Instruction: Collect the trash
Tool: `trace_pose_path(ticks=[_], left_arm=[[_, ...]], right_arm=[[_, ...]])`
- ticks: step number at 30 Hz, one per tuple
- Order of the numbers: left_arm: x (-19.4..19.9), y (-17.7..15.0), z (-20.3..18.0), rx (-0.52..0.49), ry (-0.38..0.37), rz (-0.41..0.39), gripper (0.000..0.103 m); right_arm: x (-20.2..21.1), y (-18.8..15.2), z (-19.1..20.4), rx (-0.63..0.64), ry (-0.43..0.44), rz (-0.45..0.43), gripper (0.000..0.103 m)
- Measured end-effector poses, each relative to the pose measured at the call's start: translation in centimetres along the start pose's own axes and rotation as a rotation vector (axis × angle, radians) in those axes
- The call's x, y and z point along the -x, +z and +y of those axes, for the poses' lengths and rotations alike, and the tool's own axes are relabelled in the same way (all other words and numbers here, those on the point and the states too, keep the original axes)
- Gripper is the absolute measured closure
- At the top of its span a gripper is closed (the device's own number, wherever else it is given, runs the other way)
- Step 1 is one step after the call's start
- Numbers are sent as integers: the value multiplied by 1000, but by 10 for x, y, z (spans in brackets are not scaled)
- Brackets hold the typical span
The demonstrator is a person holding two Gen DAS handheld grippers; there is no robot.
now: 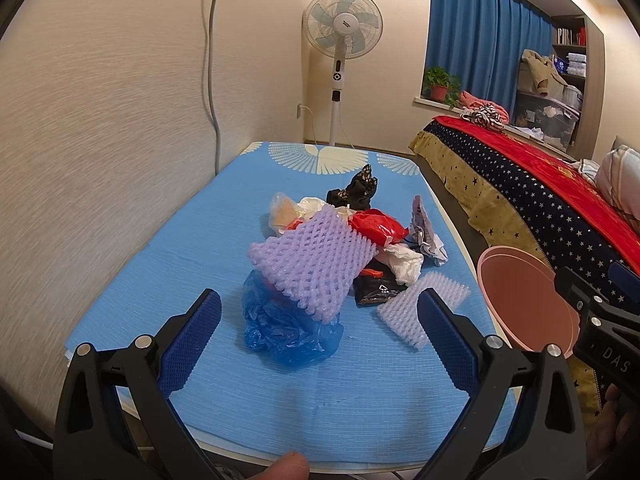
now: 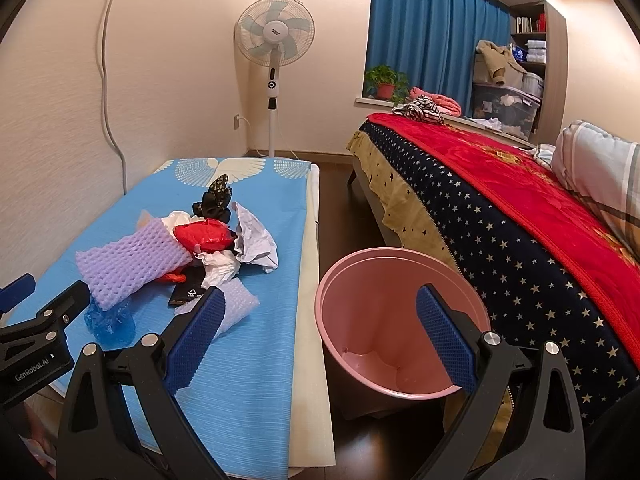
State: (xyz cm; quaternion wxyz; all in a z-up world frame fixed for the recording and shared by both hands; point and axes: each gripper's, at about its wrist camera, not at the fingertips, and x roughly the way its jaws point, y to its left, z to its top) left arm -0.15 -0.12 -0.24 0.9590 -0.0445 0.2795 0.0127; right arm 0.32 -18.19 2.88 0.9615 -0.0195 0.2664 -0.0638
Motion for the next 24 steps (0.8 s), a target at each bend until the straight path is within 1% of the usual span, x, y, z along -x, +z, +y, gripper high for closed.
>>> trace_pose_path(ticks=[24], left_arm=[[0, 0, 0, -1, 0, -1, 8]], right_arm=[[0, 0, -1, -2, 2, 0, 9]])
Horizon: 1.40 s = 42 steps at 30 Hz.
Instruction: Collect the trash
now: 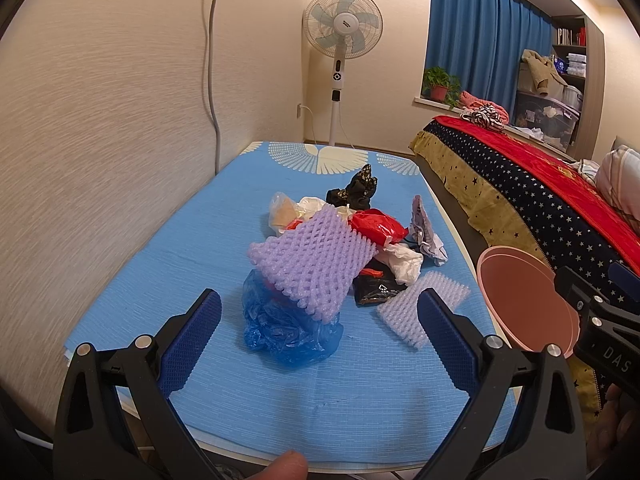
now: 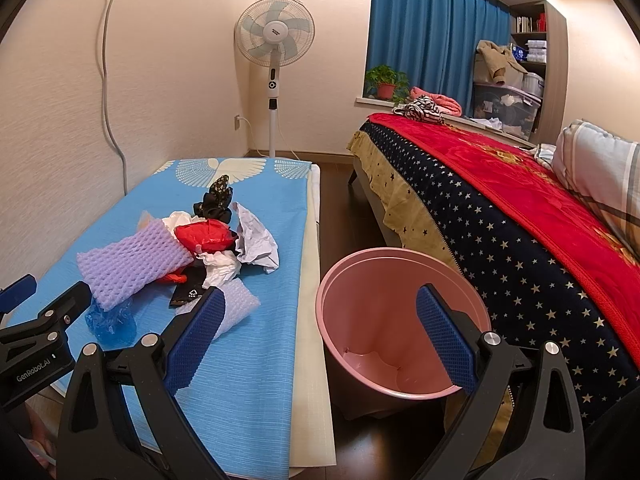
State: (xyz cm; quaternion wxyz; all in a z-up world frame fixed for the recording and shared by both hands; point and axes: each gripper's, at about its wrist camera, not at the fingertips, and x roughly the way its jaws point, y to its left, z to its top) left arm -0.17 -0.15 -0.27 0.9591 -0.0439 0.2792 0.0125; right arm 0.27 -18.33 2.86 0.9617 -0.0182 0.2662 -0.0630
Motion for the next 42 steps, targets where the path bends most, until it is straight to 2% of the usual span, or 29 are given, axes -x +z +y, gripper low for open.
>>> trace_pose_path(ticks=[21, 27, 32, 38, 42], left_arm=[[0, 0, 0, 7, 1, 8, 8], [-1, 2, 9, 46, 11, 13, 8], [-6, 5, 23, 93, 47, 18, 8], [-20, 7, 29, 118, 46, 26, 25], [-33, 8, 29, 121, 43, 39, 38]], right_arm=[[-1, -1, 4, -9, 5, 5, 9], [-7, -2, 4, -38, 17, 16, 9], [-14, -1, -1, -73, 48, 37, 17], [-36, -2, 5, -106, 132, 88, 33], [-54, -6, 12, -118, 157, 121, 33]])
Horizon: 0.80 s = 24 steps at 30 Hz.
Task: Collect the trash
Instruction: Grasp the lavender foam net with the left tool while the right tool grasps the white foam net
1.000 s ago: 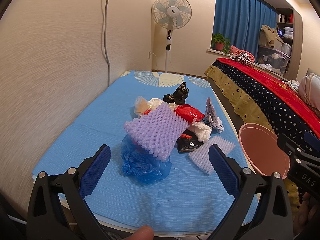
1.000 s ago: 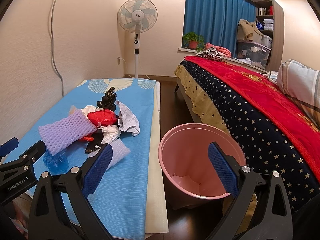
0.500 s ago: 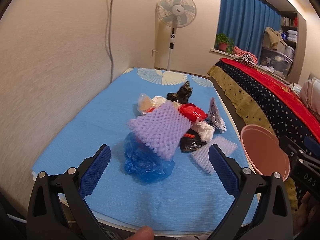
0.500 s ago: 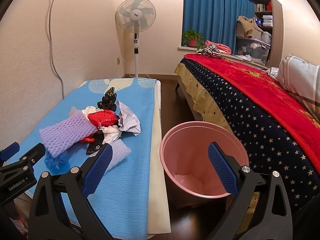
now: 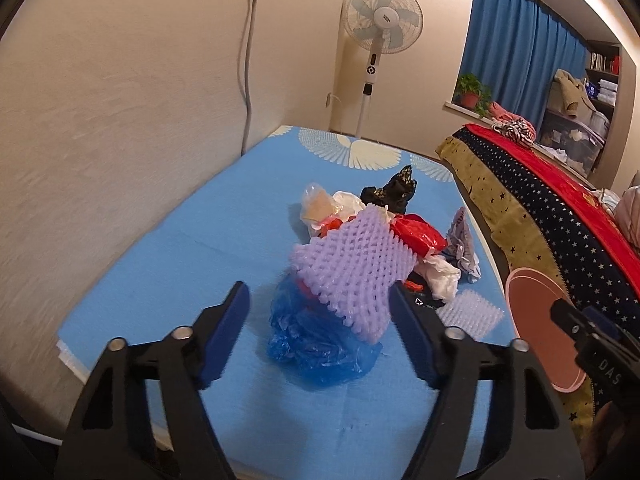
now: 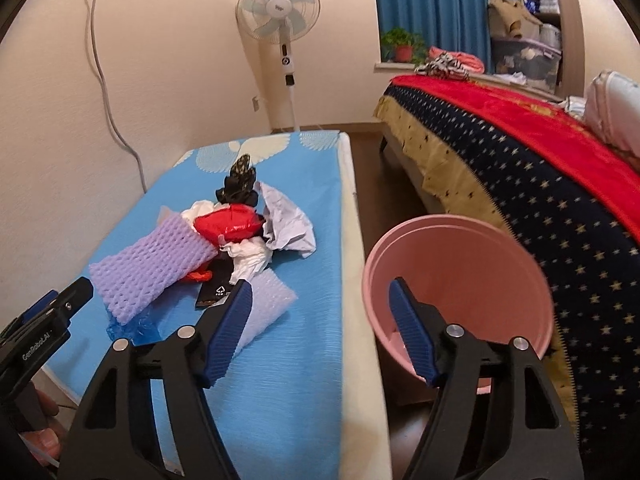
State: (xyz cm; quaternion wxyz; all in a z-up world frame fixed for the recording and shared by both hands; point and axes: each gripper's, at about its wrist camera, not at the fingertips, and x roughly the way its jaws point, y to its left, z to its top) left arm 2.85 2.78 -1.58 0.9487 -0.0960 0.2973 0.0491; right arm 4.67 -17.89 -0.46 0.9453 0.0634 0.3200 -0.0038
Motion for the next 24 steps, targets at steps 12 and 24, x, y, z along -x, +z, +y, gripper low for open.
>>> trace_pose_path(ticks=[12, 24], left_arm=[[-37, 4, 2, 23, 21, 27, 46], [-43, 7, -2, -1, -9, 22, 87]], right_arm=[[-64, -5, 4, -78, 68, 121, 33], [-79, -6, 15, -56, 125, 163, 73]])
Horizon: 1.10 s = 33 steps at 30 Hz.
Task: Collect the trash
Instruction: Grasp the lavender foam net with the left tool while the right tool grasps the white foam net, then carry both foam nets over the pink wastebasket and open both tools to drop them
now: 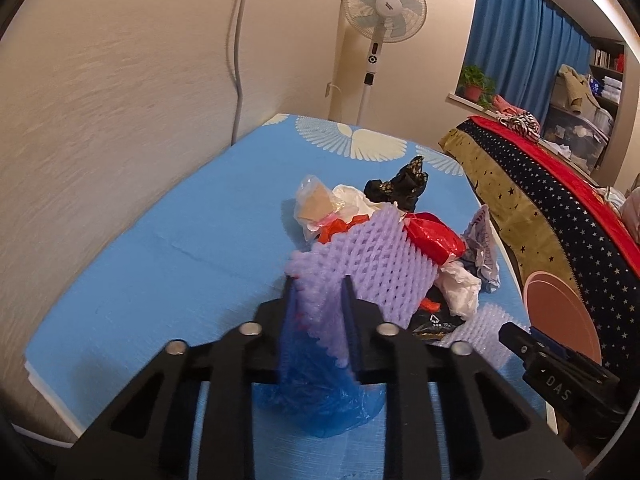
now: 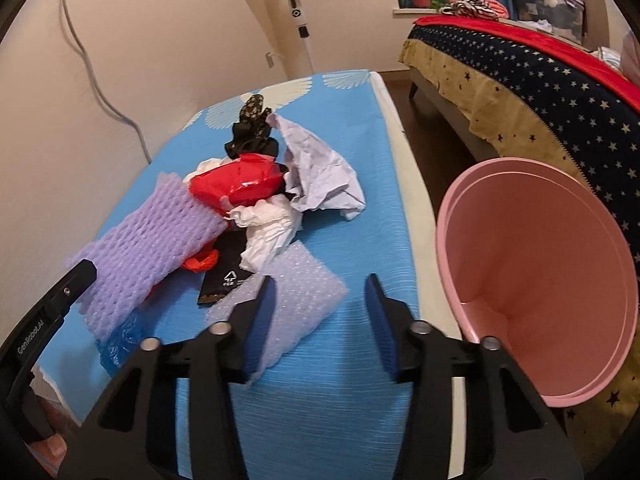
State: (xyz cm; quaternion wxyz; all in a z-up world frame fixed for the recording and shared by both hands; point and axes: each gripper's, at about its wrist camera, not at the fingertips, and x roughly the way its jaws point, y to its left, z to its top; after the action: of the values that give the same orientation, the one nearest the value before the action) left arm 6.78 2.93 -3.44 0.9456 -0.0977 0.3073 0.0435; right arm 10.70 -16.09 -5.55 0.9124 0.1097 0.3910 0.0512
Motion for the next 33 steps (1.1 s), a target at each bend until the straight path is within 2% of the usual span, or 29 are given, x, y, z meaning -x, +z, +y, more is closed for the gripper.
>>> trace_pose_path(ticks=[3, 6, 17, 26, 33], left_arm=[[4, 1, -2, -15, -13, -11, 90], [9, 3, -4, -27, -26, -21, 91], [45, 9, -11, -69, -69, -93, 92], [69, 8, -22, -106, -105, -130, 92], [77, 7, -36, -119, -149, -126, 92]], right_arm=[[4, 1, 2, 12, 13, -8, 88], [13, 4, 3, 20, 25, -34, 92], [57, 7, 6, 59, 23, -138, 93], [100, 9, -4, 72, -52, -226, 93], [124, 9, -19, 56, -118, -267, 93]])
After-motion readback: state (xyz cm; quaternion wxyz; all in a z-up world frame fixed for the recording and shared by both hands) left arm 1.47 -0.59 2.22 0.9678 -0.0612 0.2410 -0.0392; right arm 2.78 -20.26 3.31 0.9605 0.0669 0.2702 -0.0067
